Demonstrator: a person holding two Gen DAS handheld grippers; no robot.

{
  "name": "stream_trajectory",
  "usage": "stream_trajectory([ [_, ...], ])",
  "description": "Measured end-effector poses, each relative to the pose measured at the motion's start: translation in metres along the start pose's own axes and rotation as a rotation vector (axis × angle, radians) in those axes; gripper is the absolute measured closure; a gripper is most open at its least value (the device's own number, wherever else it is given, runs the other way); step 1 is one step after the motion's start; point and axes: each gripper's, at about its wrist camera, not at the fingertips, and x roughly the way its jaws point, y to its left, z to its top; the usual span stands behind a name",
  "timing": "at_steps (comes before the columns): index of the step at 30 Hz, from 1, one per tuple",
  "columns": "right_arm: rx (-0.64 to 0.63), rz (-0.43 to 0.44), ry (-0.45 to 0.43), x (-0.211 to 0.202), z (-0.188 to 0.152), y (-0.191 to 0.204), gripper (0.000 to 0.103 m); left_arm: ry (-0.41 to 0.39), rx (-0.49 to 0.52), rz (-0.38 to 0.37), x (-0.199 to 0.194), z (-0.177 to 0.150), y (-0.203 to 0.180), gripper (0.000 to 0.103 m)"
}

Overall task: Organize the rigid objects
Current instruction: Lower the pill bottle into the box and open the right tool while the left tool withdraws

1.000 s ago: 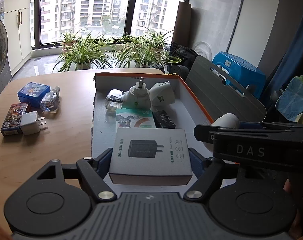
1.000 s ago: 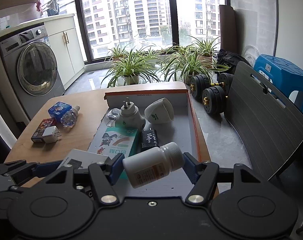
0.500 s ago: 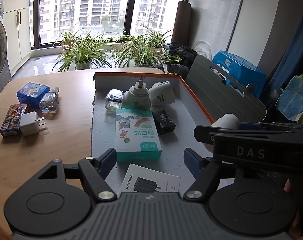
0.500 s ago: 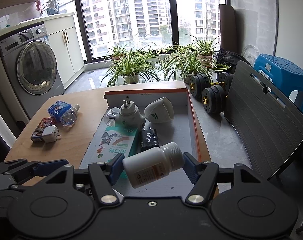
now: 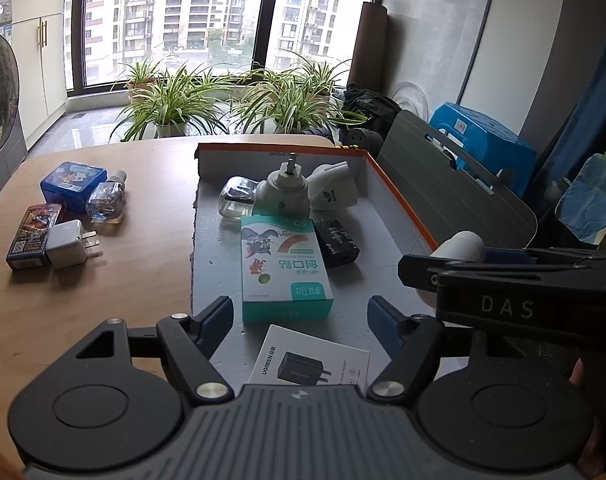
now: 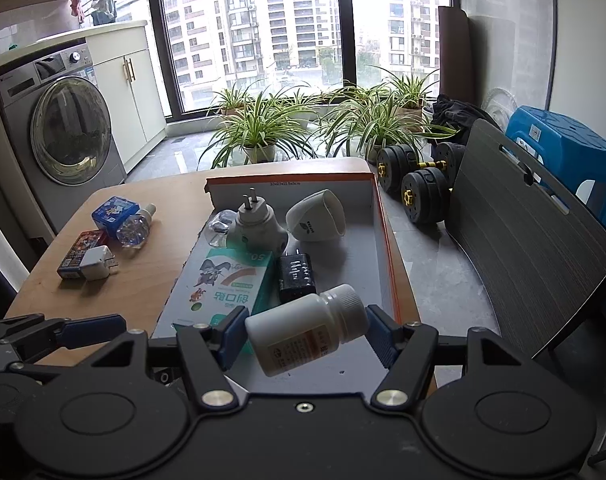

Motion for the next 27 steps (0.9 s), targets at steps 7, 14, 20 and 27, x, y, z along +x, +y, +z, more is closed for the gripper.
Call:
stream_trajectory([
  [7,0.002,-0.005,0.008,-0.001,0.0,-0.001,0.026,0.005,-0.02,0.022,-0.002,-0.001,0.01,0.027],
  [14,-0.038,-0.011,0.048,0.003,-0.001,0.004,0.026,0.005,-0.067,0.059,-0.005,-0.001,0.025,0.027],
  [20,-0.083,-0.02,0.083,0.009,-0.002,0.011,0.026,-0.003,-0.096,0.075,-0.01,0.0,0.034,0.026],
  [27,-0.068,-0.035,0.075,0.008,-0.002,0.008,0.026,-0.008,-0.106,0.078,-0.012,0.001,0.037,0.025],
])
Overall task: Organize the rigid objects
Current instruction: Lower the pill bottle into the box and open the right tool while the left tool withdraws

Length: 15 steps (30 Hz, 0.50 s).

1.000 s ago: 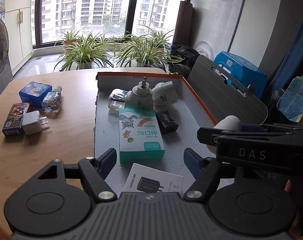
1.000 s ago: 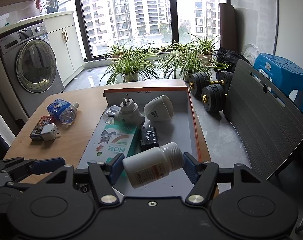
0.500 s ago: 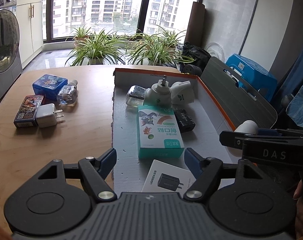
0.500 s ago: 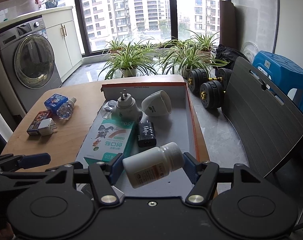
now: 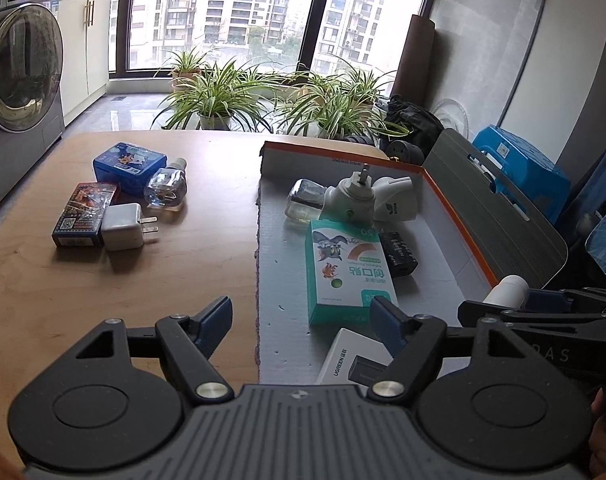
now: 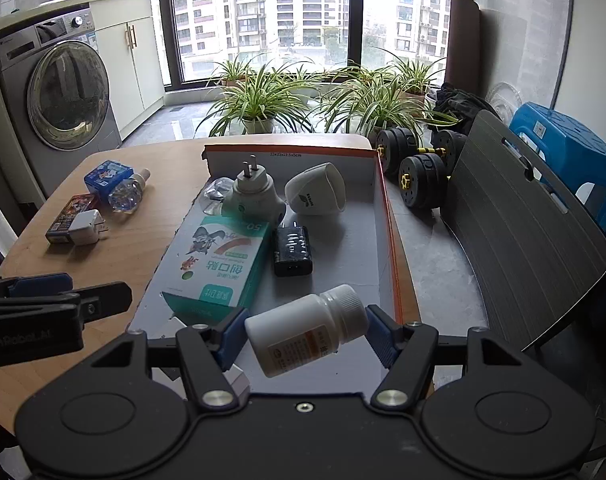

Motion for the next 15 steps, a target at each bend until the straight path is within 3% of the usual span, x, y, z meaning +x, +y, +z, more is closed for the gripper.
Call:
stream_trajectory([
  [5,0.028,0.009,-0.029,-0.004,0.002,-0.004,0.02,-0.004,-0.01,0.007,-0.001,0.001,0.003,0.021],
  [15,0.03,0.007,-0.054,-0.007,0.004,-0.002,0.019,-0.012,-0.038,0.027,-0.004,0.005,0.016,0.02],
])
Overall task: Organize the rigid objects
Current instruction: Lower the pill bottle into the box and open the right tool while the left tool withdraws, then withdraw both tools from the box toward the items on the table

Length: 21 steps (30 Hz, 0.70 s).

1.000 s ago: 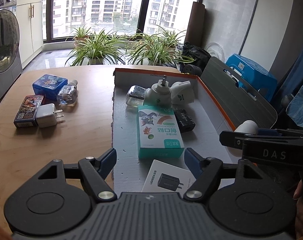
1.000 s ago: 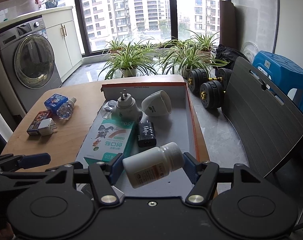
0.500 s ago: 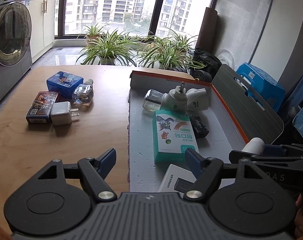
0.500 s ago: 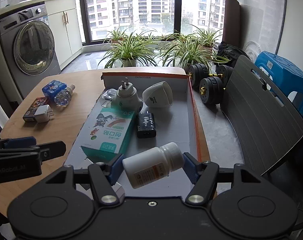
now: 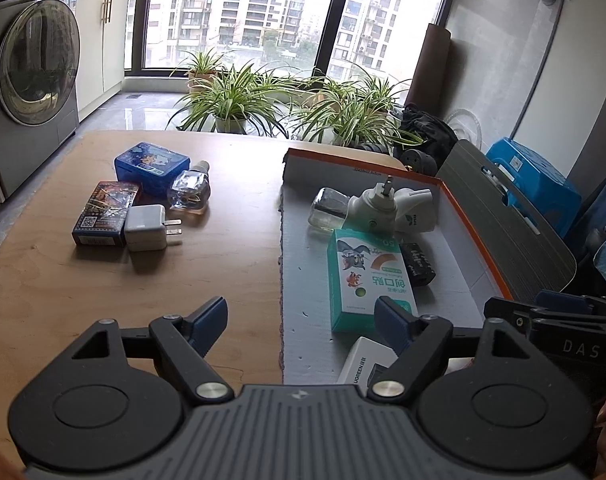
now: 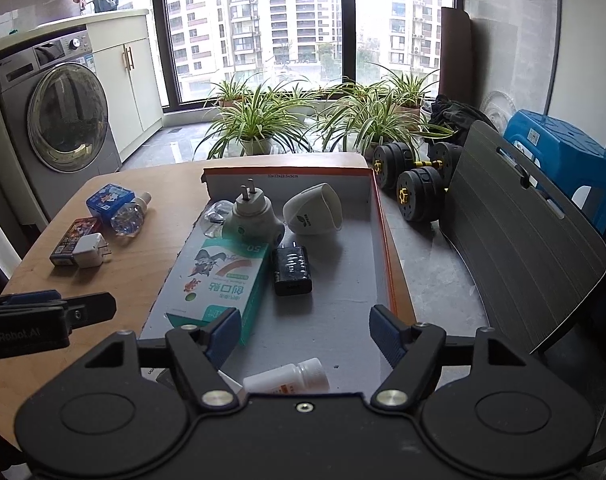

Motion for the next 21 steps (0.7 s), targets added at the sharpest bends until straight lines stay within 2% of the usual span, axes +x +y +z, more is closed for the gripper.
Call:
stream_trajectory([
  [8,-0.014,0.013,-0.005,0.0,0.002,0.008,0.018,-0.001,-0.025,0.036,-0.006,0.005,0.019,0.017],
  [13,0.026,0.066,0.001,-0.001,0.005,0.015,0.018,-0.008,-0.039,0.062,-0.012,0.007,0.033,0.016],
  [21,-0.03,0.133,-0.005,-0.002,0.014,0.053,0.018,-0.017,-0.084,0.106,-0.021,0.009,0.062,0.015],
])
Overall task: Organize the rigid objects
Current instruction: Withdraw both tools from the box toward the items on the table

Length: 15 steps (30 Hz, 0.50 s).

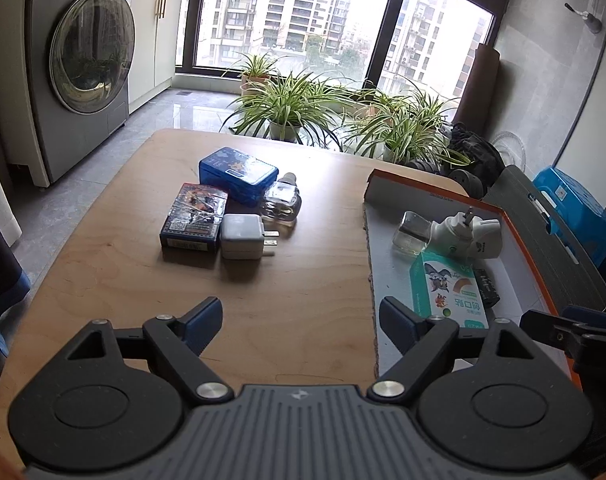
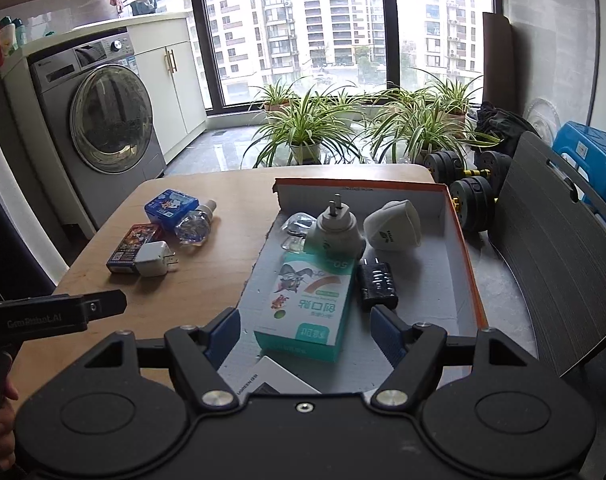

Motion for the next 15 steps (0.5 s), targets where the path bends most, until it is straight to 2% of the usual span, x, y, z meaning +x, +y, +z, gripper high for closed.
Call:
stream_trajectory([
  [15,-0.086,0.082,0.027,0.016,0.008,0.058,0.017,-0.006,-0.065,0.062,-0.006,0.007,0.049,0.012],
])
